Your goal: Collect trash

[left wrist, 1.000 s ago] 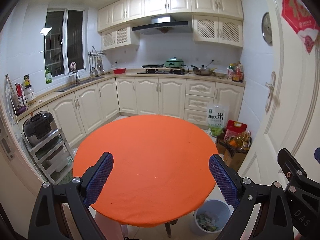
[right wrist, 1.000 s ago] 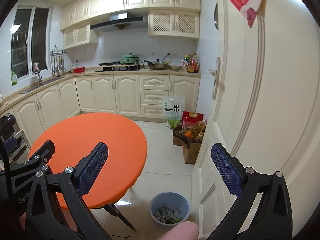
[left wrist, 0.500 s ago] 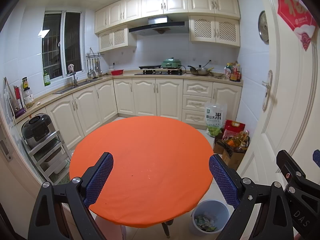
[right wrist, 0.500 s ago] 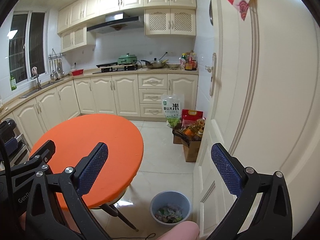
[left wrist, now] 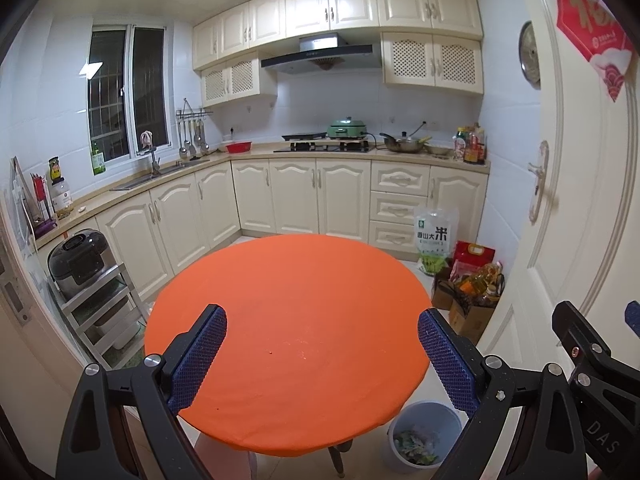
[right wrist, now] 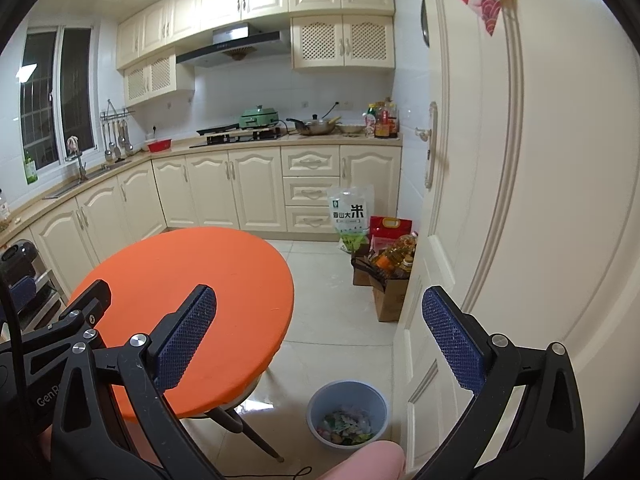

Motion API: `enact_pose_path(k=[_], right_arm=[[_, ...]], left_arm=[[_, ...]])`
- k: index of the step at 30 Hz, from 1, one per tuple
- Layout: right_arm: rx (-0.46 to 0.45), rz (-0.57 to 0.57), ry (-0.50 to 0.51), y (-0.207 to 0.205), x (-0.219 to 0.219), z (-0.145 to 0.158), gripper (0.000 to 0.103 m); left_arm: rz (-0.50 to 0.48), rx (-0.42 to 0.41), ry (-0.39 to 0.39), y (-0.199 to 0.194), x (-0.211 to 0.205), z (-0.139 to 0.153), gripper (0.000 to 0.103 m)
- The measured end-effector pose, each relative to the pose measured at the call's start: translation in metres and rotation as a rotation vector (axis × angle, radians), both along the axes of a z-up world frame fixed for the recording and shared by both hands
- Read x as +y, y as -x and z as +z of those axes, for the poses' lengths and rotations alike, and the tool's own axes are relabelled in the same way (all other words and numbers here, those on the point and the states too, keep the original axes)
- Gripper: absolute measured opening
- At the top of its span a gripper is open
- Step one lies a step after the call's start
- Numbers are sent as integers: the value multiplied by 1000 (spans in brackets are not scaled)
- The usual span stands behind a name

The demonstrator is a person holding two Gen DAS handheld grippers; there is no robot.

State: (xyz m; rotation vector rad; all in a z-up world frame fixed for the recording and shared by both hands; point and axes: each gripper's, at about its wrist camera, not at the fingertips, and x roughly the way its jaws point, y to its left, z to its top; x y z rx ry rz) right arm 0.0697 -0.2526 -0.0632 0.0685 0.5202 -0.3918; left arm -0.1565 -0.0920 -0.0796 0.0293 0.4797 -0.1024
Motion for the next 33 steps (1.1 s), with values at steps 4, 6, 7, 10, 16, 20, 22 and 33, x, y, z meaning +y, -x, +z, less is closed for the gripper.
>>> enact_pose_path(k=[4,6,7,10,16,20,22,33], right_arm=[[-5,-1,1,1,-1,1,103],[-5,1,0,0,0,0,103],[-4,0,1,1,1,0,103],[-4,0,1,1,1,0,103],[-13,5,2,1,4,1,103],[-18,6,6,2,7,1,103],[-21,7,8,3,9,2,103],[-31,12,12,7,15,5,103]], left_arm=[[1,-5,2,2,3,-3,94],[5,-9,-1,5,3,-5,94],[8,-10,-2,7,4,-7,94],[8,-10,-3,8,4,-8,94],[15,-20,2,12,4,-7,94],[18,-23,8,13,5,-7,94],[17,-24,11,15,6,-8,94],[20,-28,26,24,13,-7,94]])
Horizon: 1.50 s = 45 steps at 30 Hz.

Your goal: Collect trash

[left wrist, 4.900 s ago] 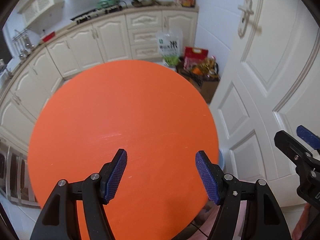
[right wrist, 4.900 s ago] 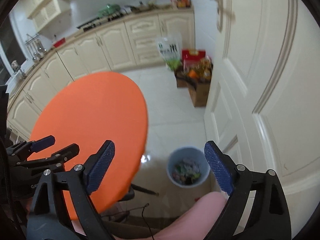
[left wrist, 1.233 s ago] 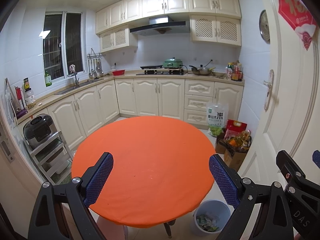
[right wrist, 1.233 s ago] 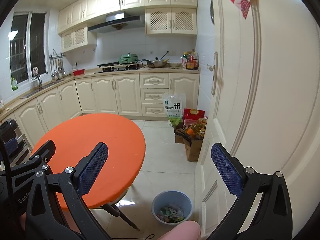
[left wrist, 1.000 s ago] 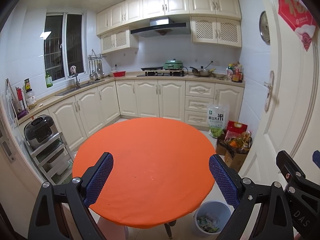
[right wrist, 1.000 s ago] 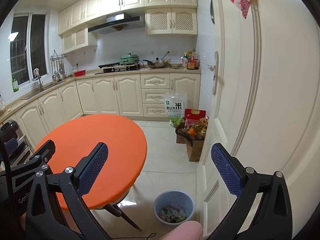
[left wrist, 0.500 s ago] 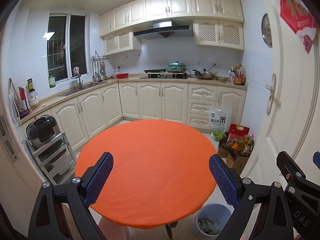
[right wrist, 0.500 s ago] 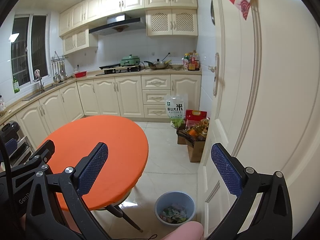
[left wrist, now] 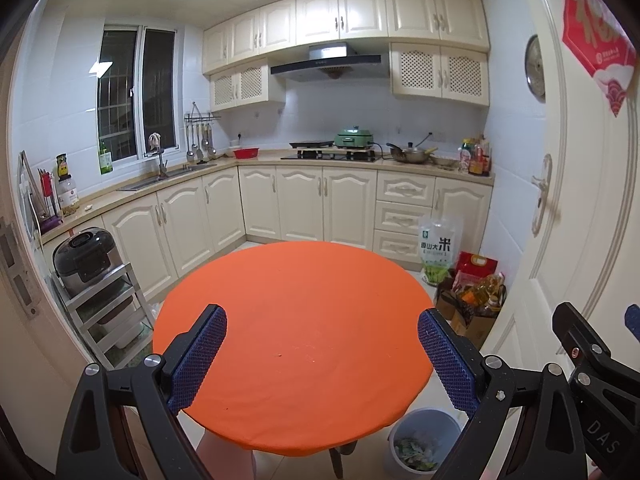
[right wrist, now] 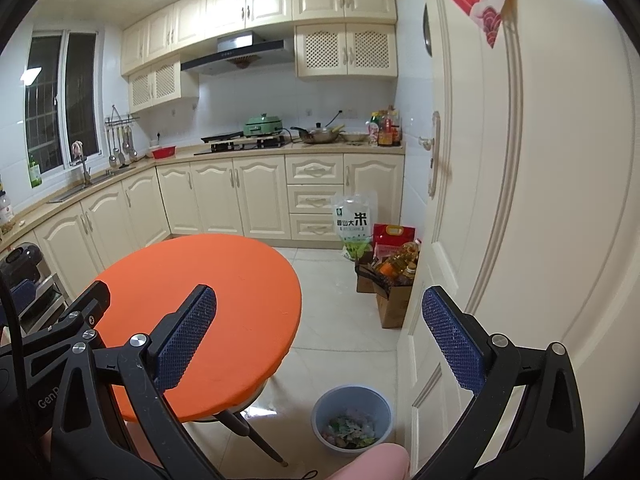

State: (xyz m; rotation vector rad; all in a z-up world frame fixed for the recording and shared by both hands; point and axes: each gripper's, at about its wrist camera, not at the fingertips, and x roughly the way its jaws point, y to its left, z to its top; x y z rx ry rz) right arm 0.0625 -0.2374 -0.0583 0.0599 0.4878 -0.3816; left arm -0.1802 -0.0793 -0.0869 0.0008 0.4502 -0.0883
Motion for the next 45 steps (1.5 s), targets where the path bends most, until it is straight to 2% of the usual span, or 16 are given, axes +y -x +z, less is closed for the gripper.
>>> enact_pose_path(k=[45], right_arm=[[-24,12,18,12,10,7,103]], left_arm=[[2,-6,7,23,3,4,94]])
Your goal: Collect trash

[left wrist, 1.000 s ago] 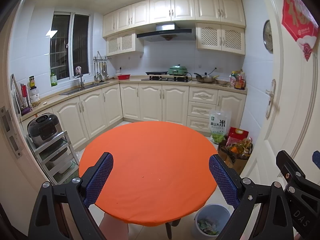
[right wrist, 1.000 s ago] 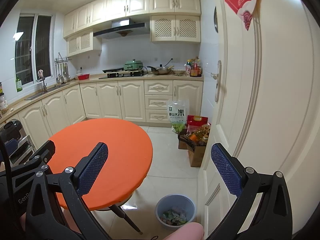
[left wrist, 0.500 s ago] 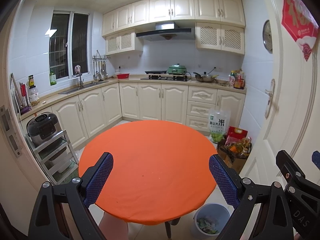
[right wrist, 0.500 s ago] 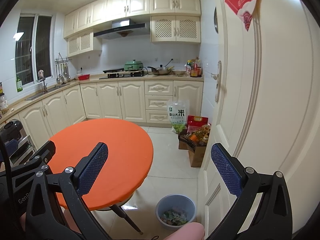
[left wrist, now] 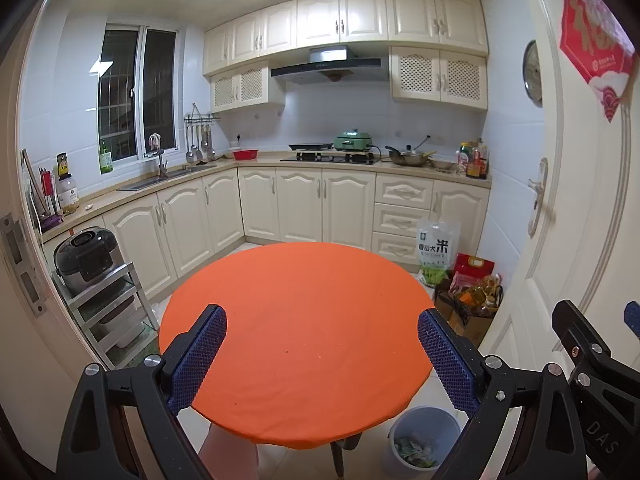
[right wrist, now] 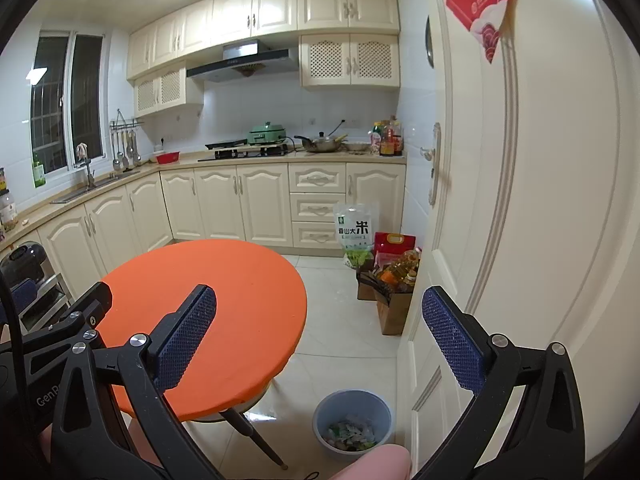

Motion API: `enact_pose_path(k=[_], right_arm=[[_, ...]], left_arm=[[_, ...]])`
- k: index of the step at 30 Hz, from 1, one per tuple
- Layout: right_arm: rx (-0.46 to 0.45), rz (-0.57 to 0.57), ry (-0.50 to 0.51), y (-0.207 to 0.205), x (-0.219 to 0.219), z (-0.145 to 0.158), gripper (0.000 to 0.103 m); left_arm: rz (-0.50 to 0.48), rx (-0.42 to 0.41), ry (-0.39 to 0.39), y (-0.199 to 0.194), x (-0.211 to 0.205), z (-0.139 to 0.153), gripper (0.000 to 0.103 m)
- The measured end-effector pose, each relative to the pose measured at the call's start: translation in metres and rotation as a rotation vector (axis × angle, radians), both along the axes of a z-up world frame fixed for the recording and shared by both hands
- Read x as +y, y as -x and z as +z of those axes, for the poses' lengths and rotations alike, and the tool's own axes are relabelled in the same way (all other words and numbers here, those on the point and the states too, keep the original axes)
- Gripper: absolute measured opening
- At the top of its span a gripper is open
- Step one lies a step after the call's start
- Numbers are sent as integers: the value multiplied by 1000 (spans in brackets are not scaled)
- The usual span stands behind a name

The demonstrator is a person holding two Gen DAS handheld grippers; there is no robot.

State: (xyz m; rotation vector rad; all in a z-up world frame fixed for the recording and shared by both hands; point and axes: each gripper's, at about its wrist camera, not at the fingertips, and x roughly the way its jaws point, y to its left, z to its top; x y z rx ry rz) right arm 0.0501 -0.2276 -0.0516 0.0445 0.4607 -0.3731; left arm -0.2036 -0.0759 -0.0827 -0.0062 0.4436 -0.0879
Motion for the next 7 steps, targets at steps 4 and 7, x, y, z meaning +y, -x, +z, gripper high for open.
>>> enact_pose_path(k=[4,7], right_arm=[[-6,3,-4,2,-2,1,103],[-7,6,-7,3,-4,1,103]], left_arm=[[-5,2,10,0,2,0,94],[-3,2,11,2,1,0,94]])
